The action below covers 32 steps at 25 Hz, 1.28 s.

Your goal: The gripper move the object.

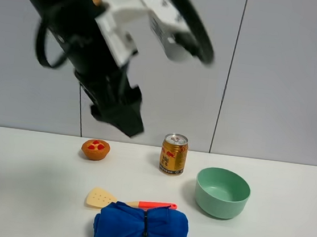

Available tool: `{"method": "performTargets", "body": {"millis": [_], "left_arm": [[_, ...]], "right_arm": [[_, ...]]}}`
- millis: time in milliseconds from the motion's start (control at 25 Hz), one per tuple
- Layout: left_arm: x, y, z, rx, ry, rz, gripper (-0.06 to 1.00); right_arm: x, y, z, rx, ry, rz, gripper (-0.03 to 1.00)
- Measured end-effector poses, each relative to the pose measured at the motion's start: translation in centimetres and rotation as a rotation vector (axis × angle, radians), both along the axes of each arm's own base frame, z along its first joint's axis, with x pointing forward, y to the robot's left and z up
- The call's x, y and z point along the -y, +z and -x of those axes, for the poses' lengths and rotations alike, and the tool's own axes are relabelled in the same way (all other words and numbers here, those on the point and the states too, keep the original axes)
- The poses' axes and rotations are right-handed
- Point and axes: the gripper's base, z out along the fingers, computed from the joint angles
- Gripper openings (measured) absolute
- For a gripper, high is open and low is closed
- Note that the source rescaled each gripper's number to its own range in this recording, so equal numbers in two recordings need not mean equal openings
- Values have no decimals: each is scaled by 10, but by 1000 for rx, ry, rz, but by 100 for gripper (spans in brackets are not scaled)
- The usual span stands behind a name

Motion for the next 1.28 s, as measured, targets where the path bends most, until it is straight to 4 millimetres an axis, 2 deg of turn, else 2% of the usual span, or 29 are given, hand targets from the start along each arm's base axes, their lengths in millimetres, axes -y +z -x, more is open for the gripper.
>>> {"method": "performTargets", "body": {"millis": [120, 280, 480, 560, 720, 880, 1000, 1160, 1280], "left_arm": [[-43, 28, 3, 2, 184, 11, 69], [-97, 58, 18, -12, 398, 41, 69], [-151, 78, 54, -17, 589, 93, 69], [-170, 81, 76, -13, 657, 128, 69], [-198, 74, 126, 0, 802, 219, 69], [-215, 55, 178, 54, 888, 317, 69], [-221, 37, 208, 104, 893, 365, 69], [-226, 15, 234, 140, 911, 442, 69], [-226, 3, 243, 138, 912, 486, 69]], "right_arm": [[0, 0, 0, 0, 0, 0, 100], [0, 0, 0, 0, 0, 0, 100], [0, 0, 0, 0, 0, 0, 100], [0, 0, 0, 0, 0, 0, 100], [0, 0, 0, 0, 0, 0, 100], [0, 0, 0, 0, 0, 0, 100], [0, 0, 0, 0, 0, 0, 100], [0, 0, 0, 0, 0, 0, 100], [0, 0, 0, 0, 0, 0, 100]]}}
